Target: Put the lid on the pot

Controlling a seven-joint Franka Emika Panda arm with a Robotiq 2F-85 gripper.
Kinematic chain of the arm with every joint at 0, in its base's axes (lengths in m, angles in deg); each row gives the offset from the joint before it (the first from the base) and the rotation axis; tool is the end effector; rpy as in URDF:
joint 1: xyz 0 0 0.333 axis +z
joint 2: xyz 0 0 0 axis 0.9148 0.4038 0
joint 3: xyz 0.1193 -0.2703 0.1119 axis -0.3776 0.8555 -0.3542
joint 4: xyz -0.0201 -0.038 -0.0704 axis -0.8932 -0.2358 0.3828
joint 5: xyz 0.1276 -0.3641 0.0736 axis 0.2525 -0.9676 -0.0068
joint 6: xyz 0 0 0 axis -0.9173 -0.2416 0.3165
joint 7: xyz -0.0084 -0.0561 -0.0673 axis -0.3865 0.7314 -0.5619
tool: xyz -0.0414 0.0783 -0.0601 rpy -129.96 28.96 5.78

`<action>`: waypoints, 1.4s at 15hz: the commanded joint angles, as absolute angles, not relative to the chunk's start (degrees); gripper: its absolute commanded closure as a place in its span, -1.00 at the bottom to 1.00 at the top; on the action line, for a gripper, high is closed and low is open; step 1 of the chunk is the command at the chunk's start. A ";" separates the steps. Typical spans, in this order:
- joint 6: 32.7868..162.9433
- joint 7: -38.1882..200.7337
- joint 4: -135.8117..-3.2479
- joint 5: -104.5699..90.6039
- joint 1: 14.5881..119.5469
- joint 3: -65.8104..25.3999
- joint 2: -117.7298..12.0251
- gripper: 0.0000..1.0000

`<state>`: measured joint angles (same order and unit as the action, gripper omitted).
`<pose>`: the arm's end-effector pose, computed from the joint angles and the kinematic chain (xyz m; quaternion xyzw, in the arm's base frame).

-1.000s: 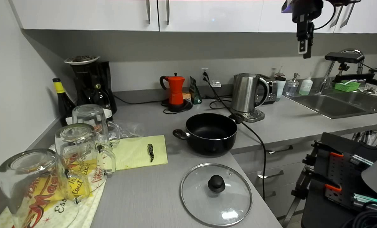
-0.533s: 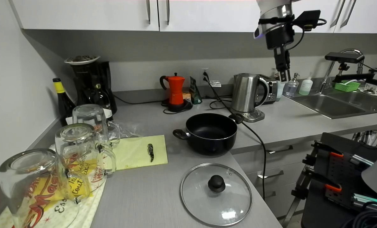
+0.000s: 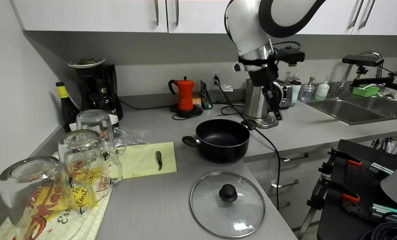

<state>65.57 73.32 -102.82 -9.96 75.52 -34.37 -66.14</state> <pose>0.4564 0.1526 0.3326 0.9482 0.2157 -0.2211 0.0737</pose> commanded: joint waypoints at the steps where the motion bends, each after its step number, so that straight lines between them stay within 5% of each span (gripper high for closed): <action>1: 67.30 73.64 -96.44 -15.94 78.16 -36.00 -57.43 -1.00; 21: 76.84 58.85 -82.57 -24.68 85.92 -38.44 -31.14 -1.00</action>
